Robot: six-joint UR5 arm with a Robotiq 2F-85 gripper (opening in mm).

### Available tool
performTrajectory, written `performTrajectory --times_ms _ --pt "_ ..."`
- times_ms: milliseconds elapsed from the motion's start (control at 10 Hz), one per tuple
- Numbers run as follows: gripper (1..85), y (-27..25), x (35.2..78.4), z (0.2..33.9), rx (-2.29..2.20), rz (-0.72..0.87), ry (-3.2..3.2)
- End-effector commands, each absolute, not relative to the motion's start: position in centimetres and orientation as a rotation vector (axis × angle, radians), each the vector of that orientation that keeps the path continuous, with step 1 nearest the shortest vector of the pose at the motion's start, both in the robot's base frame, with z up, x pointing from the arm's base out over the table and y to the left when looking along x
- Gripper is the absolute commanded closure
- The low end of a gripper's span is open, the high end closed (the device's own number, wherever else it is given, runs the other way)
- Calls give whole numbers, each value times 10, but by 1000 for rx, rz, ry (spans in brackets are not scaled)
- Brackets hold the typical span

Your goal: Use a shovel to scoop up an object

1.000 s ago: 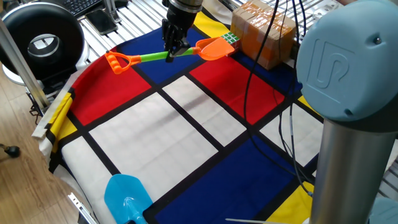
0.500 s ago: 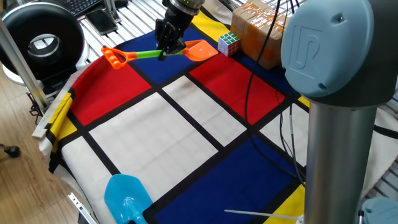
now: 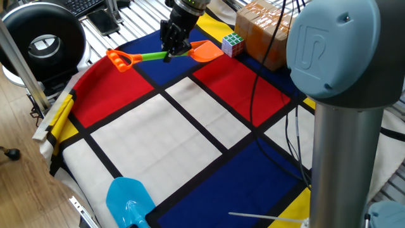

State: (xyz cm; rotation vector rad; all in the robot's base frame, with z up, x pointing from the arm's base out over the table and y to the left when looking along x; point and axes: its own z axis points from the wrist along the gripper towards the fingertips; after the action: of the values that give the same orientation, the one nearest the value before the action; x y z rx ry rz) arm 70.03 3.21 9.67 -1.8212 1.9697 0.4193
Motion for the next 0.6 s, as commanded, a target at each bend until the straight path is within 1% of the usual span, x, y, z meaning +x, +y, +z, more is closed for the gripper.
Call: performTrajectory --times_ms 0,300,500 --pt "847 23 701 96 -1804 428 1948" --pt "847 17 698 92 -1782 459 1934" --pt "847 11 700 89 -1791 444 1911"
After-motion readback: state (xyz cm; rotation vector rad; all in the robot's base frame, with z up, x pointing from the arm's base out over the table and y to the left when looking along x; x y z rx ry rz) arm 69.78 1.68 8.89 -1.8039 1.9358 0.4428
